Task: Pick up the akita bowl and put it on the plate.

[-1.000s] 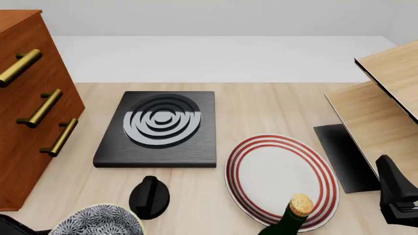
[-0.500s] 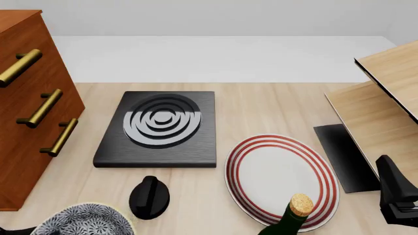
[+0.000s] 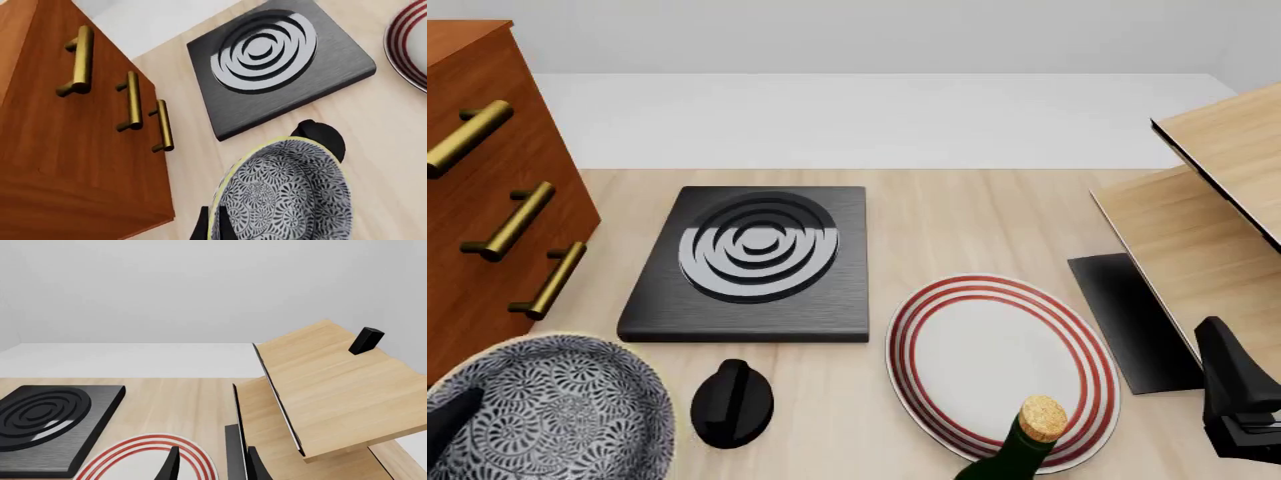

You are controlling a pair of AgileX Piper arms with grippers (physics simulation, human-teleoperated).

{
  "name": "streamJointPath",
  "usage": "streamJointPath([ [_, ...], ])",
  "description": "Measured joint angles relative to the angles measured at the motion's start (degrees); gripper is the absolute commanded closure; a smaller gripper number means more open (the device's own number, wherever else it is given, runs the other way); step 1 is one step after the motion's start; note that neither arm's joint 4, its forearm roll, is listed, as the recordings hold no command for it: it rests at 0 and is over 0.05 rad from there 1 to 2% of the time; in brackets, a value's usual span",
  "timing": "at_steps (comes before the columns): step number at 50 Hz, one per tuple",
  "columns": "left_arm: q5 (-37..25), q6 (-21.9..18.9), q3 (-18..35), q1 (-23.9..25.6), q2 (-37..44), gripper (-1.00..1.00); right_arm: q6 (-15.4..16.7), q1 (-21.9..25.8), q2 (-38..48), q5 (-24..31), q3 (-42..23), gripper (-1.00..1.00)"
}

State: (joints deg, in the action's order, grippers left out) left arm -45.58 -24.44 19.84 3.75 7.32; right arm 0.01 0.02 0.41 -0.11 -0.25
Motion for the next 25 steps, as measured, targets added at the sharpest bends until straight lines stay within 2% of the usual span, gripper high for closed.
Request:
streamJointPath([
  [8, 4.12, 0.04, 5.32, -0.80, 3.29, 1.00, 0.00, 0.00, 0.00, 0.00, 0.00, -1.00],
  [14, 7.11, 1.59, 9.28, -0.67, 5.90, 1.00, 0.00, 0.00, 0.00, 0.00, 0.00, -1.00],
  [25, 13.67, 8.29, 14.83, 1.68, 11.62, 1.00, 0.00, 0.00, 0.00, 0.00, 0.00, -1.00],
])
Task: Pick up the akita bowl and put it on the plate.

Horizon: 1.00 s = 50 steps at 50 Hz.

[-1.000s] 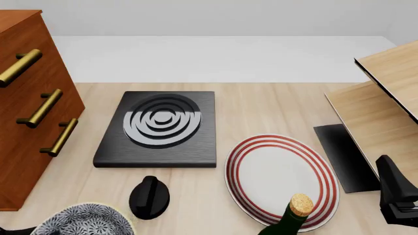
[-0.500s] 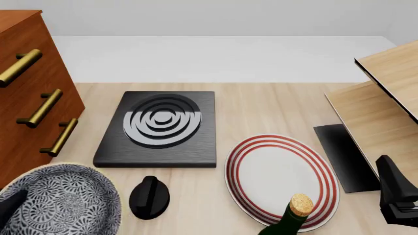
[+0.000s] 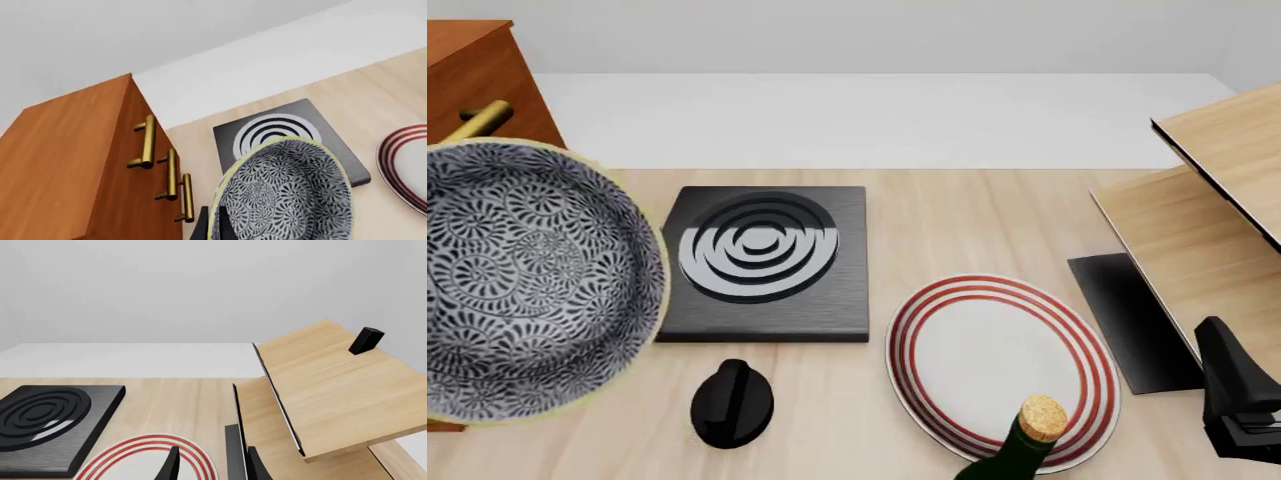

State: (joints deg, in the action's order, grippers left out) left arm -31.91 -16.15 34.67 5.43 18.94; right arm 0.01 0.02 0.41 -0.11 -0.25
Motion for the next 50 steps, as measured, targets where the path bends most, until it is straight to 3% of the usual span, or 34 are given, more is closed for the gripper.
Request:
streamJointPath([
  [25, 20.91, 22.06, 1.38, 14.33, 18.03, 1.00, 0.00, 0.00, 0.00, 0.00, 0.00, -1.00],
  [38, 26.88, 28.83, 3.16, 21.32, 26.79, 1.00, 0.00, 0.00, 0.00, 0.00, 0.00, -1.00],
  [50, 26.10, 33.24, 7.29, 27.43, 33.69, 1.00, 0.00, 0.00, 0.00, 0.00, 0.00, -1.00],
])
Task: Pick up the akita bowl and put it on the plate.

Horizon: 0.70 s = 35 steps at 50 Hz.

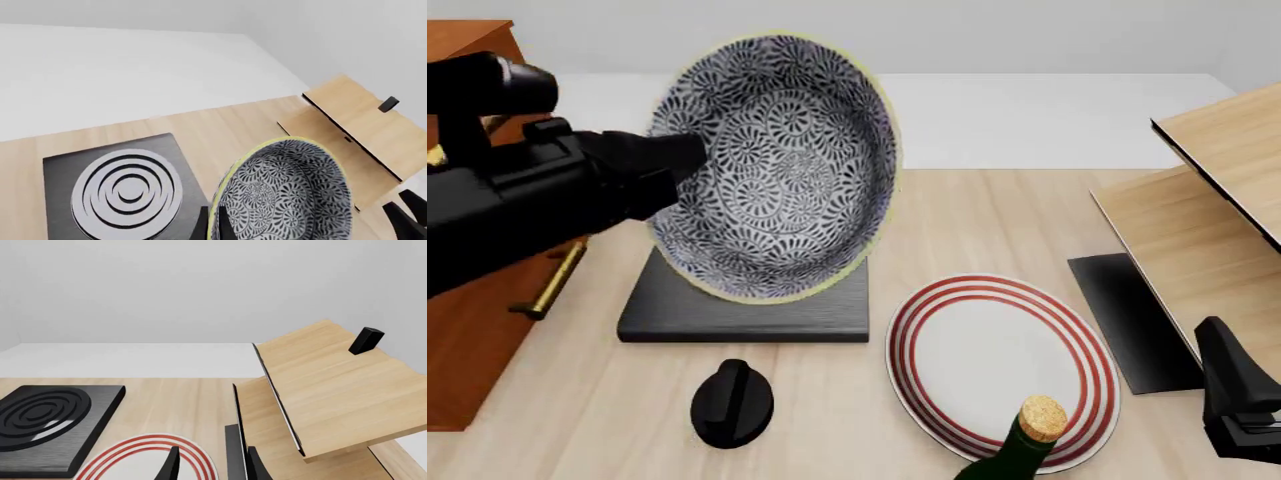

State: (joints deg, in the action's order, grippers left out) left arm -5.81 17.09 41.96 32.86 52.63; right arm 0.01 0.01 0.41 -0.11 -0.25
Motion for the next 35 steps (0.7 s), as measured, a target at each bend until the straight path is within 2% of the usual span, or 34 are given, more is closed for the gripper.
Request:
streamJointPath([
  [9, -1.59, 1.46, 3.54, 3.40, 4.64, 1.00, 0.00, 0.00, 0.00, 0.00, 0.00, -1.00],
  [20, -3.64, 1.30, 7.75, 5.12, 9.62, 1.00, 0.00, 0.00, 0.00, 0.00, 0.00, -1.00],
  [35, -3.85, 1.25, 9.48, 8.58, 15.40, 1.00, 0.00, 0.00, 0.00, 0.00, 0.00, -1.00],
])
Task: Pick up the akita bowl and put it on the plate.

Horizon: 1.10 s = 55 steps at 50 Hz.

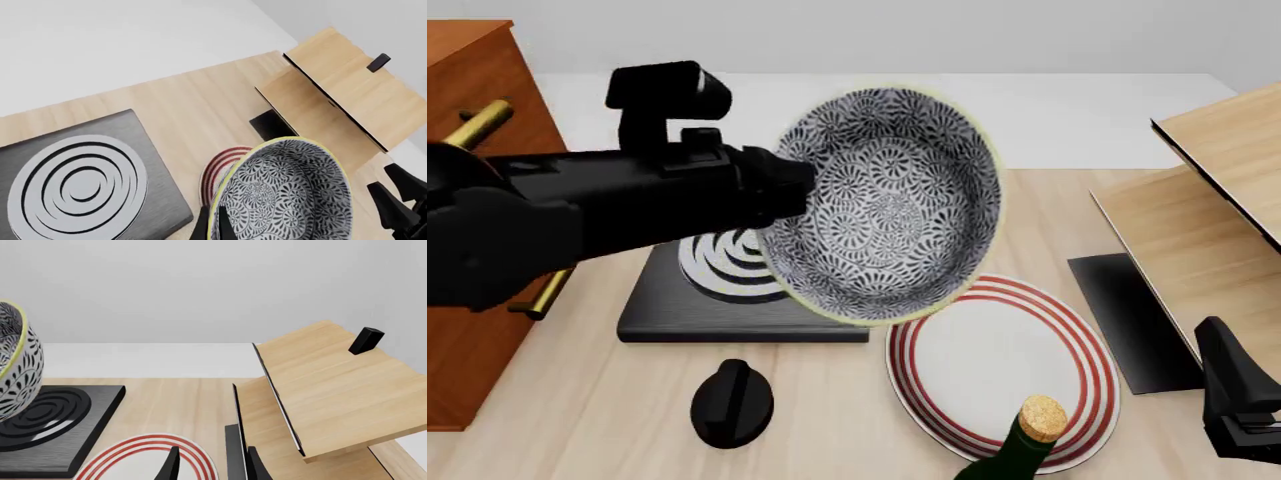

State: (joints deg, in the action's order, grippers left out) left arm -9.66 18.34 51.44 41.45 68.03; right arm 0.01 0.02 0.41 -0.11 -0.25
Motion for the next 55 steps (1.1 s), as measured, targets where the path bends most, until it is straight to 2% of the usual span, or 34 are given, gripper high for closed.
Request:
streamJointPath([
  [31, 2.53, 0.16, 1.17, 4.50, 8.62, 1.00, 0.00, 0.00, -0.01, 0.00, 0.00, -1.00],
  [55, 5.88, -0.33, 2.17, 5.63, 14.48, 1.00, 0.00, 0.00, 0.00, 0.00, 0.00, -1.00],
])
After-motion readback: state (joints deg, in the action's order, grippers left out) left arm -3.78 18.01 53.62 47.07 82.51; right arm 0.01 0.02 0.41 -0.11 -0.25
